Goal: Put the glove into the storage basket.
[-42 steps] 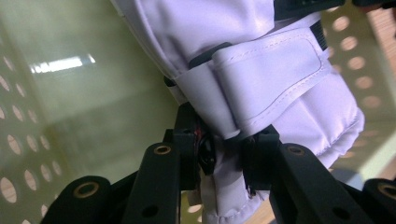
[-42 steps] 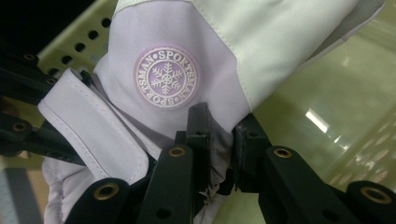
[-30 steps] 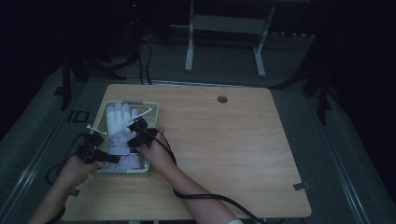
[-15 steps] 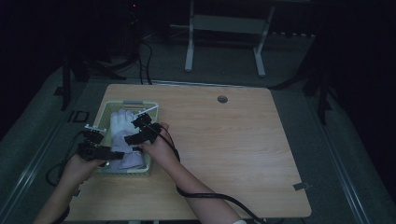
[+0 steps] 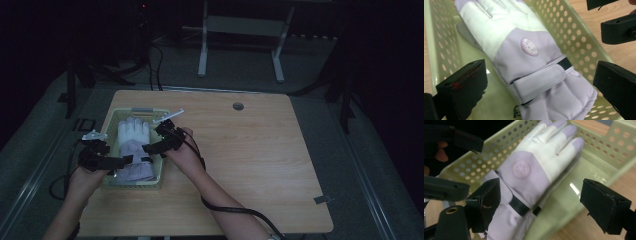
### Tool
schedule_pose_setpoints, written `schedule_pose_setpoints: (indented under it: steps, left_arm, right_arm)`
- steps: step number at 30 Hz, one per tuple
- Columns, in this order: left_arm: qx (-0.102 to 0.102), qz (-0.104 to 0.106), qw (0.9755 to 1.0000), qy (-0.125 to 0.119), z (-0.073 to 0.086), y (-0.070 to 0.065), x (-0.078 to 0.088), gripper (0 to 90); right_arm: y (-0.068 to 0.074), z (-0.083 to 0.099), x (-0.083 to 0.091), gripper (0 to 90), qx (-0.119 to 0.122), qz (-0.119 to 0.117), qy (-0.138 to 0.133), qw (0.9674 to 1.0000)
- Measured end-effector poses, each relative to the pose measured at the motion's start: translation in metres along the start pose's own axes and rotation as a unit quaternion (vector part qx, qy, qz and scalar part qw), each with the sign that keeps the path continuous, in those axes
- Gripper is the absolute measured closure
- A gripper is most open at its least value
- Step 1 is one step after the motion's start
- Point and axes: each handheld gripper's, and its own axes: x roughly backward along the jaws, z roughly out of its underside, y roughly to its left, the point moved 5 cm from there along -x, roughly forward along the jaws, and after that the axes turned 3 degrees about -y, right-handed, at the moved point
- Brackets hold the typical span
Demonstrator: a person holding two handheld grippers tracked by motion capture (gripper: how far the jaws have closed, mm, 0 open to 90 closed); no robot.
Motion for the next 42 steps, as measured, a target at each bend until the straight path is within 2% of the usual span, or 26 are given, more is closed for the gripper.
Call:
schedule_pose_setpoints:
  steps: [1,4,11,13,14,16,17,18,19,21,24,27,31,37,42]
  left_arm:
    - [0.0,0.0,1.0,0.0,0.0,0.0,0.0,0.0]
    - [-0.014,0.012,0.9998,-0.01,-0.001,-0.016,-0.004,0.0]
    - [-0.022,0.047,0.9979,-0.039,-0.009,-0.045,-0.009,0.0]
    - [-0.034,0.051,0.9972,-0.043,-0.01,-0.057,-0.011,0.0]
    - [-0.034,0.051,0.9972,-0.043,-0.01,-0.057,-0.011,0.0]
    - [-0.048,0.056,0.9963,-0.044,-0.01,-0.068,-0.014,0.0]
    - [-0.048,0.056,0.9963,-0.044,-0.01,-0.068,-0.014,0.0]
    - [-0.059,0.055,0.9957,-0.045,-0.011,-0.076,-0.017,0.0]
    - [-0.059,0.055,0.9957,-0.045,-0.011,-0.076,-0.017,0.0]
    - [-0.059,0.067,0.9948,-0.048,-0.011,-0.085,-0.02,0.0]
    - [-0.068,0.071,0.994,-0.048,-0.011,-0.096,-0.024,0.0]
    - [-0.075,0.083,0.9926,-0.047,-0.013,-0.108,-0.027,0.0]
    - [-0.088,0.092,0.9908,-0.046,-0.014,-0.121,-0.031,0.0]
    - [-0.089,0.112,0.9887,-0.047,-0.013,-0.136,-0.037,0.0]
    - [-0.097,0.129,0.9859,-0.044,-0.009,-0.148,-0.043,0.0]
  right_arm:
    - [0.0,0.0,0.0,16.6,0.0,0.0,0.0,1.0]
    - [-0.009,0.006,0.01,16.2,0.006,0.002,0.006,1.0]
    - [-0.018,0.014,0.028,14.1,0.011,0.006,-0.002,0.9999]
    - [-0.02,0.016,0.033,14.0,0.012,0.007,-0.004,0.9999]
    - [-0.02,0.016,0.033,14.0,0.012,0.007,-0.004,0.9999]
    - [-0.025,0.021,0.041,13.8,0.018,0.011,-0.005,0.9998]
    - [-0.025,0.021,0.041,13.8,0.018,0.011,-0.005,0.9998]
    - [-0.029,0.025,0.045,13.8,0.019,0.015,-0.003,0.9997]
    - [-0.029,0.025,0.045,13.8,0.019,0.015,-0.003,0.9997]
    - [-0.034,0.029,0.05,13.8,0.02,0.02,-0.004,0.9996]
    - [-0.042,0.036,0.057,13.8,0.022,0.027,-0.004,0.9994]
    - [-0.05,0.043,0.064,13.8,0.024,0.03,-0.004,0.9992]
    - [-0.059,0.053,0.074,13.8,0.018,0.033,-0.007,0.9993]
    - [-0.069,0.064,0.085,13.8,0.016,0.039,-0.011,0.999]
    - [-0.074,0.077,0.095,13.7,0.027,0.041,-0.013,0.9987]
